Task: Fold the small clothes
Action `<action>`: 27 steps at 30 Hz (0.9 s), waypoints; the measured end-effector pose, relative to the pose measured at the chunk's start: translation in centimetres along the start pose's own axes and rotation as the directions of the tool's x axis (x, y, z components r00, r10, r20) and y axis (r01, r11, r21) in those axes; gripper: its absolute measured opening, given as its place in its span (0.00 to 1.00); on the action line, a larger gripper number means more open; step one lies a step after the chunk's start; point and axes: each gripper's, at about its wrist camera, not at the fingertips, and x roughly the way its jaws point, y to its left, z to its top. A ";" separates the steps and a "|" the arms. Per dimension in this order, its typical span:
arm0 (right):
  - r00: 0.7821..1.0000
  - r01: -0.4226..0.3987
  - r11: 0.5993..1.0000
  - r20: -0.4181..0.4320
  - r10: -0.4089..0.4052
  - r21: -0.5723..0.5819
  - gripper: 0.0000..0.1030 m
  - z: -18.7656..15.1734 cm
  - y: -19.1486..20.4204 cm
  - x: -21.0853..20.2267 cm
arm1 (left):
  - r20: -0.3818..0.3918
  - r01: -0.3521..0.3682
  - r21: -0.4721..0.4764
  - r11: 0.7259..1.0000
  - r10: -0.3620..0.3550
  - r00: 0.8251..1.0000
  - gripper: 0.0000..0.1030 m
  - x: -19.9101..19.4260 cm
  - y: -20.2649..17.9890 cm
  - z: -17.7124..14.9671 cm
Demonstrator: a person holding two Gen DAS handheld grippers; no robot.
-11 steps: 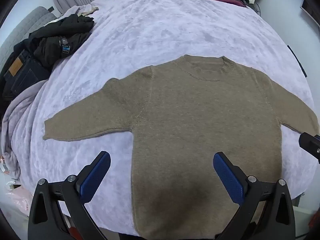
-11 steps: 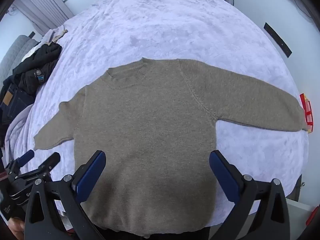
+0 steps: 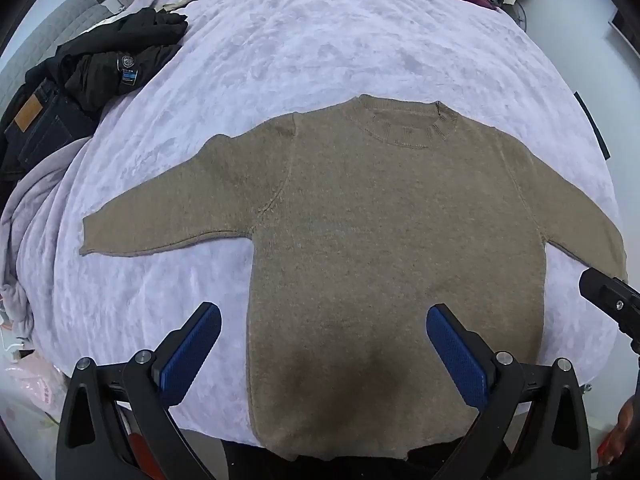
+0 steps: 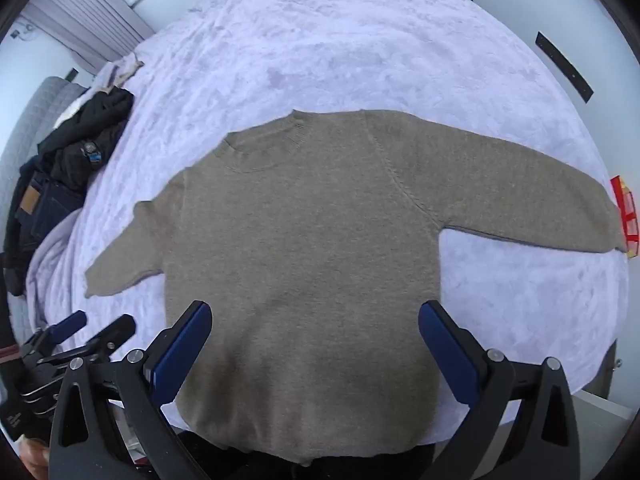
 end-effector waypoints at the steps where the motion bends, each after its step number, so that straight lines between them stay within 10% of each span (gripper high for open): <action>1: 1.000 0.003 1.000 -0.004 -0.003 0.001 1.00 0.0 -0.1 0.0 | -0.004 0.005 0.003 1.000 -0.005 1.000 1.00 -0.1 0.2 0.1; 27: 0.999 0.042 0.998 -0.024 -0.043 -0.048 1.00 0.2 1.4 0.1 | -0.020 0.009 0.011 1.000 -0.008 1.000 1.00 -0.5 -0.1 0.5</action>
